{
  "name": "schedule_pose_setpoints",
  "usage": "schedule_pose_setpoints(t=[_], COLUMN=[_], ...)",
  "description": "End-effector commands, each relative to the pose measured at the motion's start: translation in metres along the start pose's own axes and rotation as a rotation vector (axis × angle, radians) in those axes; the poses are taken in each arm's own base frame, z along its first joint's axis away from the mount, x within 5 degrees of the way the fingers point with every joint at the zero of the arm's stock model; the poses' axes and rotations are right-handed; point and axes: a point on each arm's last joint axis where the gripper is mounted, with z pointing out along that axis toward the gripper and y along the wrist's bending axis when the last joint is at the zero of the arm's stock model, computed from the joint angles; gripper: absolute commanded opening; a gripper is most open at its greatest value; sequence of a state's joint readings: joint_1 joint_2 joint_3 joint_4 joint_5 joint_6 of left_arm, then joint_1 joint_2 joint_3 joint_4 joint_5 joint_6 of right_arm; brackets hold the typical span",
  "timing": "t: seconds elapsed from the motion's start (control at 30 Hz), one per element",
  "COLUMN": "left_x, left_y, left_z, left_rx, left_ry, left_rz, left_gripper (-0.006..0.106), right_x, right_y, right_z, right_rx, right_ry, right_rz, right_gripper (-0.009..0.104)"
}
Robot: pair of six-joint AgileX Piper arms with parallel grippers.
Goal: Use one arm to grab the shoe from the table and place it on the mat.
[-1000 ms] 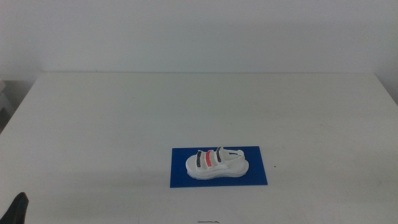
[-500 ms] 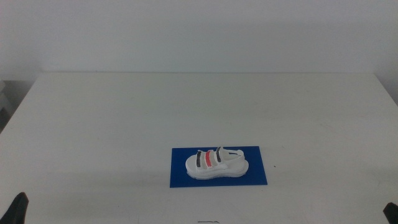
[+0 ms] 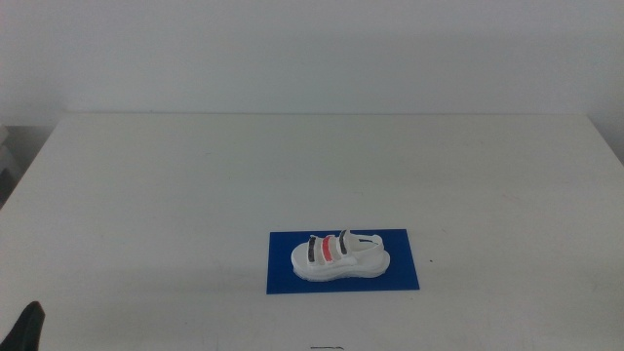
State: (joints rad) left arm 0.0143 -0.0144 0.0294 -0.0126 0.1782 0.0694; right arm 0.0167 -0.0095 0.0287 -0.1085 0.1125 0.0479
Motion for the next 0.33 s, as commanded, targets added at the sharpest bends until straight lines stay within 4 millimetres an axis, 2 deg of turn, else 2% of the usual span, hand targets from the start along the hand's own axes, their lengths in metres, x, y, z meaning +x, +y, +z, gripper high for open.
schedule_pose_setpoints(t=[0.0, 0.3], left_x=[-0.0095, -0.0095], left_y=[0.0003, 0.0003], left_z=[-0.0020, -0.0020], left_rx=[0.000, 0.000], left_ry=[-0.104, -0.104], left_rz=[-0.023, -0.023], left_gripper=[0.094, 0.094], right_x=[-0.0134, -0.0133], right_y=[-0.0021, -0.0040], right_z=[-0.0033, -0.0033], right_rx=[0.035, 0.071], right_ry=[-0.110, -0.107], right_rz=[-0.019, -0.020], right_gripper=[0.075, 0.075])
